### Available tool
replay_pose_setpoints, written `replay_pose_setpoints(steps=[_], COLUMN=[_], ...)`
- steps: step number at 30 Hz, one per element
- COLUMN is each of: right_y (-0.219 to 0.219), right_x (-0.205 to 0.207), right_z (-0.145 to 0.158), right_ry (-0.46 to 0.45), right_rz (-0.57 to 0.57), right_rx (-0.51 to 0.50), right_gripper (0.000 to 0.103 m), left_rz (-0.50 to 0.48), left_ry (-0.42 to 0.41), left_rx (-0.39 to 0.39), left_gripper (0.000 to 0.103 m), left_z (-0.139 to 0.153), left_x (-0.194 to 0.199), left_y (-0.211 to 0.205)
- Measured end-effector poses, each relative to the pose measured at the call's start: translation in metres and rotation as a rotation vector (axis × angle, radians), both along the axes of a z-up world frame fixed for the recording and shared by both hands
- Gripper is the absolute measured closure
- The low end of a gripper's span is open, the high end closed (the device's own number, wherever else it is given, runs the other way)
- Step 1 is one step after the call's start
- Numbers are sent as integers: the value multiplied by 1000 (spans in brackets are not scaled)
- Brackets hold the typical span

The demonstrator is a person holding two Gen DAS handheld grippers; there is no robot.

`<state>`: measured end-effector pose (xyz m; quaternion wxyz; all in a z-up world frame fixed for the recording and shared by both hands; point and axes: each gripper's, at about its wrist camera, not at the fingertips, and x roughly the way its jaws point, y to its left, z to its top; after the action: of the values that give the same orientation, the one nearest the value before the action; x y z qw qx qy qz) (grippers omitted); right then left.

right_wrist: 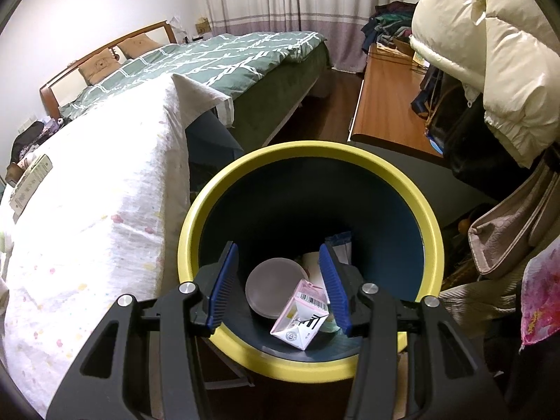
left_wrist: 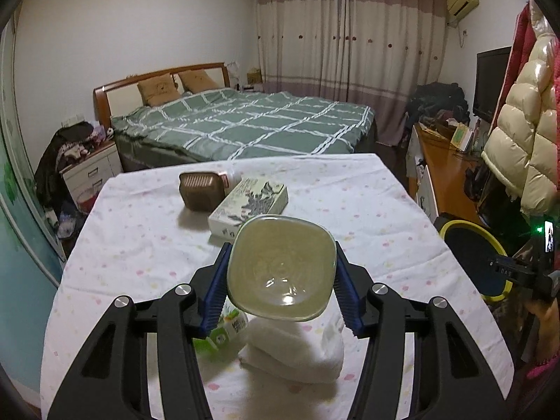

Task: Collect trash
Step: 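Grasp the green-labelled bottle with the left gripper and lift it, then carry the green-labelled bottle over the bin and open the left gripper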

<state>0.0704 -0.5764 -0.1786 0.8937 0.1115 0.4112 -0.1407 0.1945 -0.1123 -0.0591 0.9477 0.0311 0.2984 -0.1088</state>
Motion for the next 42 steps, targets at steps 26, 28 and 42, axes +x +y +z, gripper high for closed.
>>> replay_pose_setpoints(steps=[26, 28, 42], right_y=[-21, -26, -66], right_x=[-61, -71, -126], right_z=[42, 44, 37], right_ry=[-136, -146, -146], right_rz=[-56, -72, -158], right_rx=[9, 11, 25], right_gripper=[57, 57, 57], left_rz=[-248, -298, -608], left_ry=[-45, -46, 59], left_rx=[5, 3, -41], left_gripper=[51, 51, 51], left_z=[41, 46, 34], left_x=[9, 8, 17], left_y=[-103, -122, -304])
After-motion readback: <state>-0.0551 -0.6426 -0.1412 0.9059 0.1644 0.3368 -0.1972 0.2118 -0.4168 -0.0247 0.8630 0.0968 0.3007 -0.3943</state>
